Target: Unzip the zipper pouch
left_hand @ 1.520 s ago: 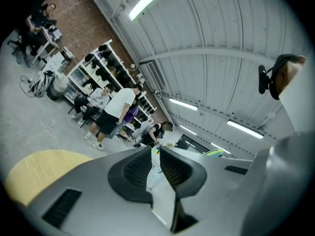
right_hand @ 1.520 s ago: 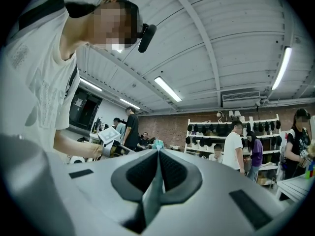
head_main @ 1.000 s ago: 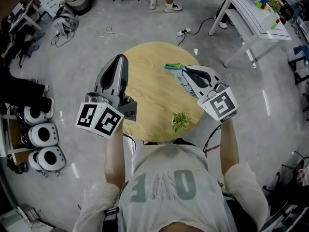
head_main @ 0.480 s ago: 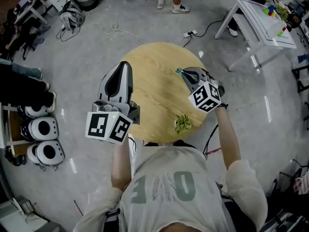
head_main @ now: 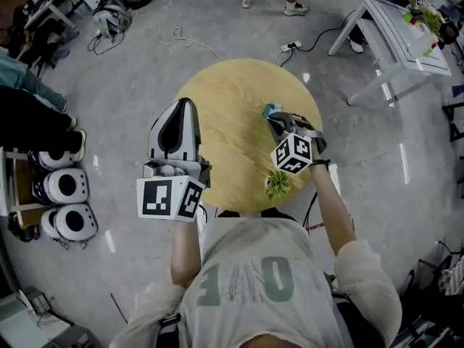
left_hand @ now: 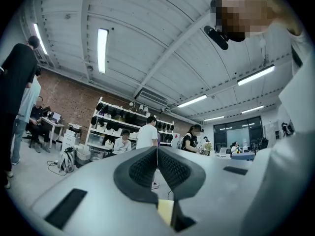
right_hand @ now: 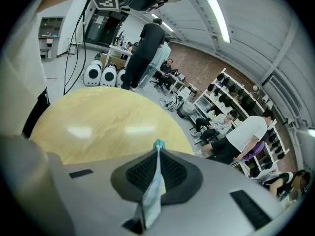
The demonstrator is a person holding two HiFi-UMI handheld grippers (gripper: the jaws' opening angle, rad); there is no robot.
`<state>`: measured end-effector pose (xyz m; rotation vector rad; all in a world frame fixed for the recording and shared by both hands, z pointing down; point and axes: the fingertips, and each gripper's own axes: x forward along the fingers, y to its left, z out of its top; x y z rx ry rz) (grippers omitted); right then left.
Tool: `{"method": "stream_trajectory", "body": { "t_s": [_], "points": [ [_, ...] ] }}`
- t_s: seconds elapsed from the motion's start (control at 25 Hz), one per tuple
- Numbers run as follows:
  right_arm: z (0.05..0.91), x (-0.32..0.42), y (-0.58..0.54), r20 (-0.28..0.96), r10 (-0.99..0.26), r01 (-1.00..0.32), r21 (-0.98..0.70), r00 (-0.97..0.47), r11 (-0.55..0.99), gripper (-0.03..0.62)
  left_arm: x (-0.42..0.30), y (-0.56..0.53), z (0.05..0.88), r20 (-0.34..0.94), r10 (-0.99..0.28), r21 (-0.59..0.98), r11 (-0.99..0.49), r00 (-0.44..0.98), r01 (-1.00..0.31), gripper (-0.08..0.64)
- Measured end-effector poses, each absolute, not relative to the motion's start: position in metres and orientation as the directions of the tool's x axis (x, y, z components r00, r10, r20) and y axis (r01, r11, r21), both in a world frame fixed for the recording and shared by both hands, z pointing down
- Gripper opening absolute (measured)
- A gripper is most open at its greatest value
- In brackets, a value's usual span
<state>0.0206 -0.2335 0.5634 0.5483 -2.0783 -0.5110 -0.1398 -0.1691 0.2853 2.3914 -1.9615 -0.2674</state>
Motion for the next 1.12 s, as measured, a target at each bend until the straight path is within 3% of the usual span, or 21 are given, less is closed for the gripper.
{"method": "stream_trajectory", "body": {
  "t_s": [1.12],
  "points": [
    [0.664,0.005,-0.186,0.822,-0.318,-0.244,0.225,-0.473,0.943,0.037,-0.145,-0.163,0.307,-0.057,-0.984,0.143,-0.176,0.169,-0.974,0.028]
  ]
}}
